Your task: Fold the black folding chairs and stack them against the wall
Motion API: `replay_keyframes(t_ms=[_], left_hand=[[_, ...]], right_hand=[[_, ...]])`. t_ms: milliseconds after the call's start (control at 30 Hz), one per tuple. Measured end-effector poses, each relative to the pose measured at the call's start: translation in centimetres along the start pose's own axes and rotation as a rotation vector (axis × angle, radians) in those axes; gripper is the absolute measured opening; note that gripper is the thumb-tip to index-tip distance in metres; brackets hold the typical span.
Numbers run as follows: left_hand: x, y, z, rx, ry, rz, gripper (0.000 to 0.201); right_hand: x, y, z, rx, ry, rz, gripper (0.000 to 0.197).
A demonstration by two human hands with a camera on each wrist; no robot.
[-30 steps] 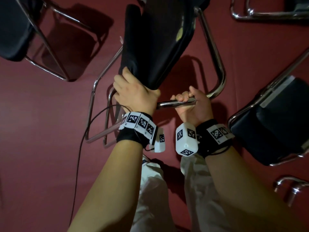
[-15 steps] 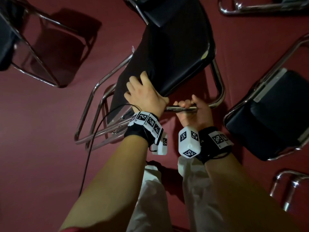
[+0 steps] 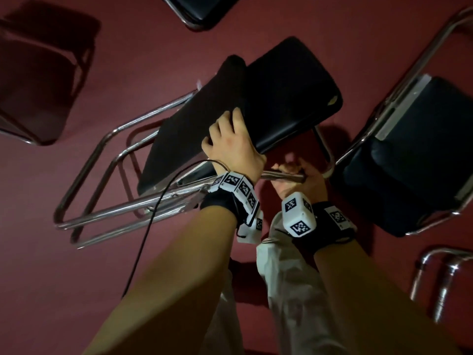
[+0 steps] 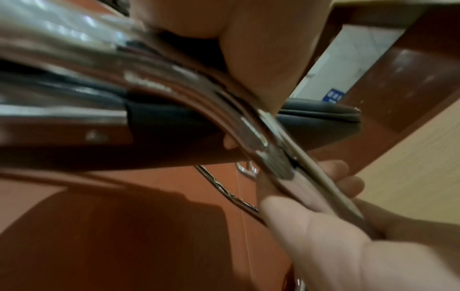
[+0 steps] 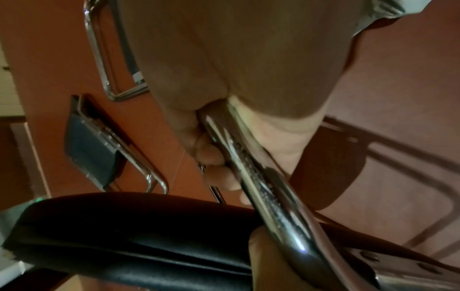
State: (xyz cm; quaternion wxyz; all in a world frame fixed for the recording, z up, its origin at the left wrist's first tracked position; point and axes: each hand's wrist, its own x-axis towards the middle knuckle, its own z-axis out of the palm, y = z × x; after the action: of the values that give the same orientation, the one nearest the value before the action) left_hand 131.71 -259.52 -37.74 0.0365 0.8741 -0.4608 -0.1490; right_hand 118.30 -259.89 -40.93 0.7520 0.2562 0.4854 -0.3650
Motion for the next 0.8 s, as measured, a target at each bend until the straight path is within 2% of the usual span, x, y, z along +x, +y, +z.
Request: replay_keyframes(t_ms=[133,233,300,367,433,533,633,700,800], left_hand=[[0.4,2.1,4.8,0.072,-0.047,0.041,0.102],[0.5,3.3,7.2,0.122,-0.098,0.077,0.099],[0.1,3.6,8.3,0.148,-0.126,0.092,0.099],[-0.4,3.7,9.3,0.189,-0.118,0.098,0.107],[-1.0,3.6,9.7,0.215,-0.104,0.1,0.115],[-1.3,3.8,9.6,0.226,-0.157,0.098,0.11],[-1.3,4.1,9.3,0.222,-0.215,0.092,0.108],[-1.2,4.1,9.3,0.218,-0.225,0.085,0.108],[-0.7,4.1,9.0,0.213,-0.244,0.085,0.114]], right_hand=[[2.8,-2.2,-3.3,0.069,-0.006,-0.011,0.037],[5.0,-3.3,-5.9,0.131,0.047,-0.007,0.049],[5.8,-3.4,-7.4,0.162,0.045,-0.004,0.043],[5.7,-3.4,-8.2,0.153,-0.024,0.001,0.031],[5.5,-3.4,-9.2,0.163,-0.08,0.022,0.029],[5.9,-3.5,-9.5,0.172,0.021,0.044,0.04],[5.8,-3.8,-8.9,0.159,0.133,0.049,0.025],[5.3,-4.1,-8.9,0.112,0.132,0.064,0.018],[4.7,-4.0,-8.9,-0.08,0.139,0.079,0.024]])
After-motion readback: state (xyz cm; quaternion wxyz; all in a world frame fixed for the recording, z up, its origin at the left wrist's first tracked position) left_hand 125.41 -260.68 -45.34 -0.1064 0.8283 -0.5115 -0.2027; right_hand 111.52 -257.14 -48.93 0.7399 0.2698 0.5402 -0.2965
